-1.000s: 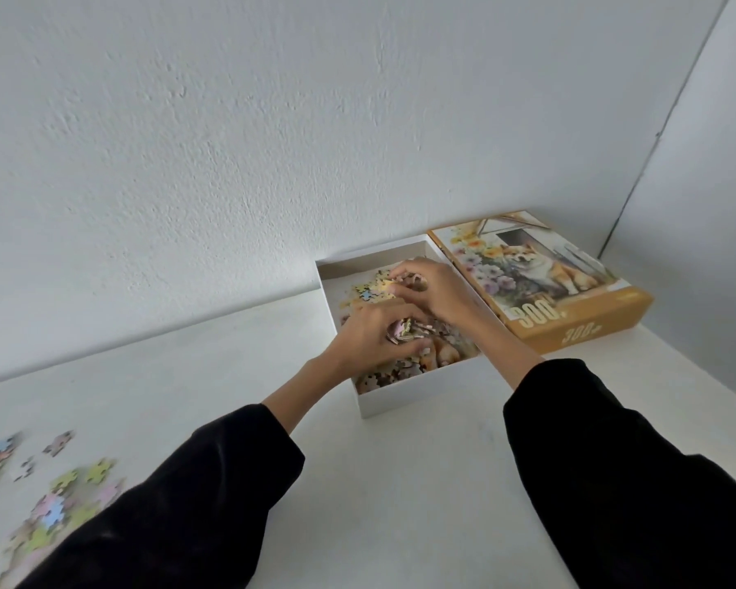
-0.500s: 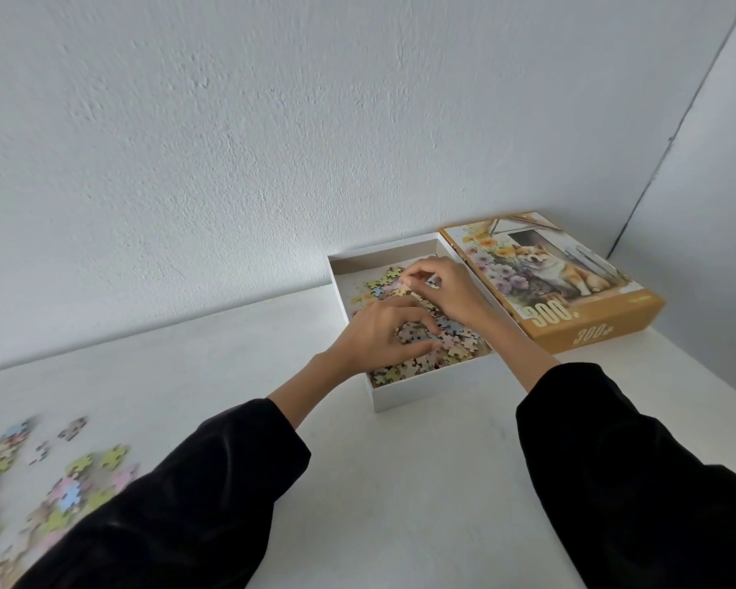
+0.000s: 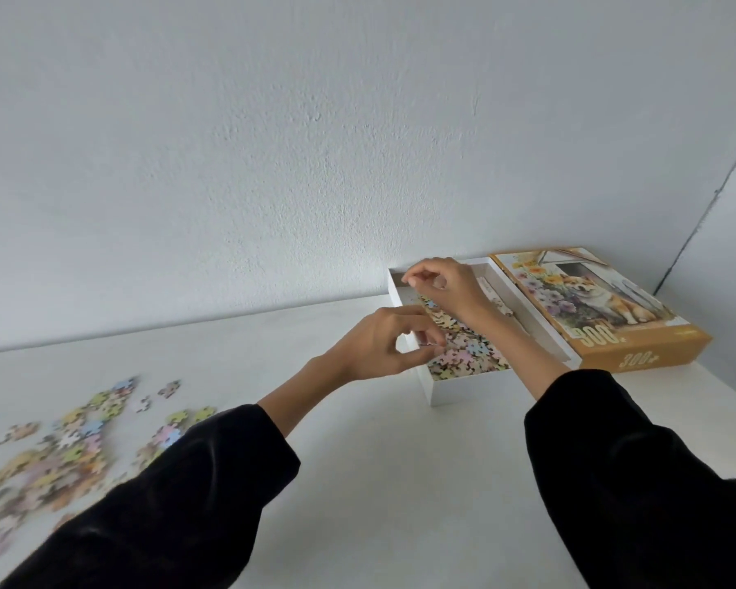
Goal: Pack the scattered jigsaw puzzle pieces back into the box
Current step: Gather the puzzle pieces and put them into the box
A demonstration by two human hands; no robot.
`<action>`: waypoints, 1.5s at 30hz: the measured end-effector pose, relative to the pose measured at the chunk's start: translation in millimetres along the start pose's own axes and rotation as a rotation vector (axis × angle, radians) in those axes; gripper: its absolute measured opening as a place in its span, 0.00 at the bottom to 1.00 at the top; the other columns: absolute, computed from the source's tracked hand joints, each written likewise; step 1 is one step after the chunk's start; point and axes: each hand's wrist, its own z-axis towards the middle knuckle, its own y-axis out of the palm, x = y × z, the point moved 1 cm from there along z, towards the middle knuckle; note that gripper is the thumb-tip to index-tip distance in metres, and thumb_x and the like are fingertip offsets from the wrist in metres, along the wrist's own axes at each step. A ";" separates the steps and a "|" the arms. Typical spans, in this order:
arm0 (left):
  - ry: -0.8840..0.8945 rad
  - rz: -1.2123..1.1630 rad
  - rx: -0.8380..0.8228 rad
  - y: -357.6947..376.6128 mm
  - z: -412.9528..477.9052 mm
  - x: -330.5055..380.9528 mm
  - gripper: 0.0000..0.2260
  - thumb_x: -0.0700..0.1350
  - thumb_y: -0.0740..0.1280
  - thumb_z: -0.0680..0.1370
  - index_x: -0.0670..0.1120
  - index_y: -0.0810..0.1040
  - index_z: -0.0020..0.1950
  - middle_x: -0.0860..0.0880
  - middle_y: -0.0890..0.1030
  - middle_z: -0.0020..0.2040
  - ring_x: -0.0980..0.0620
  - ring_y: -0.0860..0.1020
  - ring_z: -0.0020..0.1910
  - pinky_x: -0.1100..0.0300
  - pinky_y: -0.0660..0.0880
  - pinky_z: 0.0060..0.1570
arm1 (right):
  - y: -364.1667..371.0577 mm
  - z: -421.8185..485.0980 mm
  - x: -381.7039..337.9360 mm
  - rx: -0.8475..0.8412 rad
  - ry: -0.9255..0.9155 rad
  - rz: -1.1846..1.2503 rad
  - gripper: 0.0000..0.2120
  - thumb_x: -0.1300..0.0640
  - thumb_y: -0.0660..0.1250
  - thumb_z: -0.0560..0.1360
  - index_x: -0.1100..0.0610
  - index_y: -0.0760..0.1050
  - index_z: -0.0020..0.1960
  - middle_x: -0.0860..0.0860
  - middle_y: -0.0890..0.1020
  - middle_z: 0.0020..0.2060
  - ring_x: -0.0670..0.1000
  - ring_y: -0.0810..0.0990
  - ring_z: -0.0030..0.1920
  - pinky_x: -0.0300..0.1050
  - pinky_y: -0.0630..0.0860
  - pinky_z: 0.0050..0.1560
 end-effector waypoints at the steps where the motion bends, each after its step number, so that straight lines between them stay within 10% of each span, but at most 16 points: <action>1: -0.010 0.004 0.011 -7.3 -10.4 0.6 0.06 0.48 0.67 0.75 0.47 0.81 0.48 0.54 0.80 0.45 0.59 0.78 0.42 0.56 0.76 0.46 | 6.7 0.9 -10.9 -0.003 -0.020 0.004 0.06 0.60 0.65 0.75 0.58 0.80 0.47 0.47 0.81 0.43 0.36 0.74 0.43 0.20 0.65 0.43; 21: -0.357 0.204 0.038 -135.3 -287.2 -31.5 0.14 0.55 0.61 0.75 0.48 0.82 0.48 0.53 0.82 0.47 0.60 0.79 0.44 0.56 0.77 0.45 | 233.2 -36.4 -182.0 -0.324 -0.172 0.186 0.05 0.57 0.65 0.75 0.52 0.80 0.47 0.43 0.81 0.41 0.41 0.76 0.45 0.33 0.69 0.46; 26: -0.419 0.295 0.037 -157.4 -352.4 -53.8 0.16 0.60 0.60 0.75 0.51 0.79 0.52 0.52 0.78 0.52 0.57 0.76 0.51 0.56 0.75 0.50 | 273.5 -57.6 -180.7 -0.369 -0.110 -0.051 0.15 0.47 0.65 0.74 0.48 0.75 0.60 0.50 0.75 0.60 0.51 0.67 0.64 0.47 0.64 0.63; 35: -0.648 0.518 -0.123 -156.7 -409.6 -88.9 0.38 0.76 0.41 0.67 0.61 0.50 0.74 0.51 0.52 0.76 0.50 0.52 0.75 0.47 0.48 0.73 | 295.8 -100.4 -187.3 -0.507 -0.068 -0.290 0.47 0.22 0.31 0.62 0.44 0.61 0.71 0.48 0.56 0.74 0.51 0.50 0.75 0.51 0.49 0.73; 39: -0.625 0.406 -0.137 -160.0 -395.5 -91.9 0.40 0.77 0.44 0.65 0.62 0.46 0.74 0.52 0.49 0.75 0.50 0.52 0.74 0.50 0.45 0.72 | 292.7 -103.9 -200.3 -0.553 0.017 -0.118 0.46 0.19 0.38 0.59 0.39 0.58 0.71 0.46 0.54 0.75 0.49 0.48 0.75 0.56 0.49 0.74; 45: -0.556 0.205 -0.420 -179.5 -409.3 -75.9 0.56 0.79 0.59 0.52 0.64 0.33 0.71 0.59 0.29 0.72 0.56 0.25 0.70 0.47 0.24 0.64 | 266.3 -143.8 -212.4 -0.755 -0.052 -0.249 0.53 0.19 0.53 0.53 0.33 0.32 0.70 0.44 0.27 0.71 0.49 0.24 0.70 0.55 0.29 0.69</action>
